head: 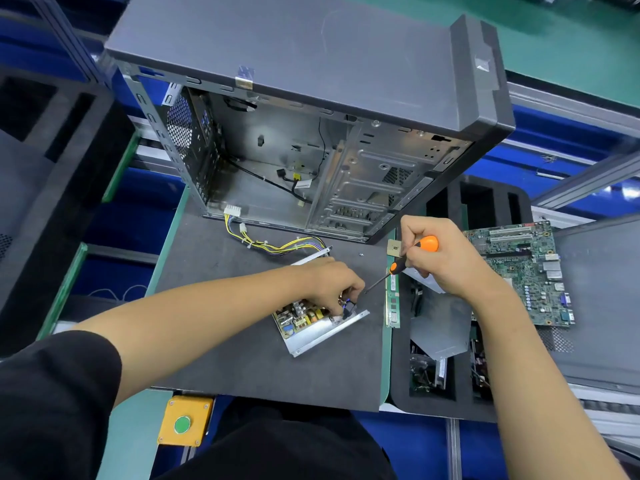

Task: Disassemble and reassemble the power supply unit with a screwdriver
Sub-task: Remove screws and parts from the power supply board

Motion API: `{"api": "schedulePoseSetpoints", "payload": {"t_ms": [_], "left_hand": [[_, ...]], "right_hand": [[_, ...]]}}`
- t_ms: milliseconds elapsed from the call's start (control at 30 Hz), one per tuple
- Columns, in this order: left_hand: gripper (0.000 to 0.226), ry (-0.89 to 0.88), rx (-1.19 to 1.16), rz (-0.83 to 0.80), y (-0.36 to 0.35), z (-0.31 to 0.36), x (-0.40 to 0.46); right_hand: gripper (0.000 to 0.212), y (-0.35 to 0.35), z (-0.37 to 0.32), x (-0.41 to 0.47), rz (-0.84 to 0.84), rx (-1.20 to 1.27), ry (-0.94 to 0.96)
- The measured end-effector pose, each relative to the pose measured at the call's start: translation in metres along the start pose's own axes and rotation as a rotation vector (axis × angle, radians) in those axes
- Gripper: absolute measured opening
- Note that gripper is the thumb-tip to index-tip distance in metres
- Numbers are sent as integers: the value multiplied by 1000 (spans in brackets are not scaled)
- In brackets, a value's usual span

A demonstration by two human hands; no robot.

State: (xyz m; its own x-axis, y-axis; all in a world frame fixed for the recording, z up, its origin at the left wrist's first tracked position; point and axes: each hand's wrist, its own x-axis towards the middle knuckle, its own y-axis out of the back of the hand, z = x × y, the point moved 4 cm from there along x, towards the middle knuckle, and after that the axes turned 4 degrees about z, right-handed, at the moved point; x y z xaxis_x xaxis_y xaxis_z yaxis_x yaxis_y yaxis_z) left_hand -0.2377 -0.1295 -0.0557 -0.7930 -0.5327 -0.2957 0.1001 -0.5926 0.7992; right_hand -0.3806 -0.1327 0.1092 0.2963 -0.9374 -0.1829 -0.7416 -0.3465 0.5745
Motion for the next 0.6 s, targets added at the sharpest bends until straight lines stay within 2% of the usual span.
{"api": "schedulePoseSetpoints", "payload": {"t_ms": [100,200,333,433,500,600], "left_hand": [[20,53,-115,-51,4,-2,5],[17,59,-108,-102,6,-1,8],[53,107,-315,-321,5,1,13],[67,35,-219,-465,6,3,16],[62,7,-182,-499,5,3,20],[45,-23,-185,-464,1,7,26]], "right_hand": [[7,-2,1,-2,-9,2,-9],[8,-3,2,-3,-11,2,-23],[14,-4,3,-4,-8,2,-25],[10,-4,4,-5,-9,16,-36],[8,-4,3,-5,-7,29,-36],[9,-8,2,-6,-11,26,-32]]}}
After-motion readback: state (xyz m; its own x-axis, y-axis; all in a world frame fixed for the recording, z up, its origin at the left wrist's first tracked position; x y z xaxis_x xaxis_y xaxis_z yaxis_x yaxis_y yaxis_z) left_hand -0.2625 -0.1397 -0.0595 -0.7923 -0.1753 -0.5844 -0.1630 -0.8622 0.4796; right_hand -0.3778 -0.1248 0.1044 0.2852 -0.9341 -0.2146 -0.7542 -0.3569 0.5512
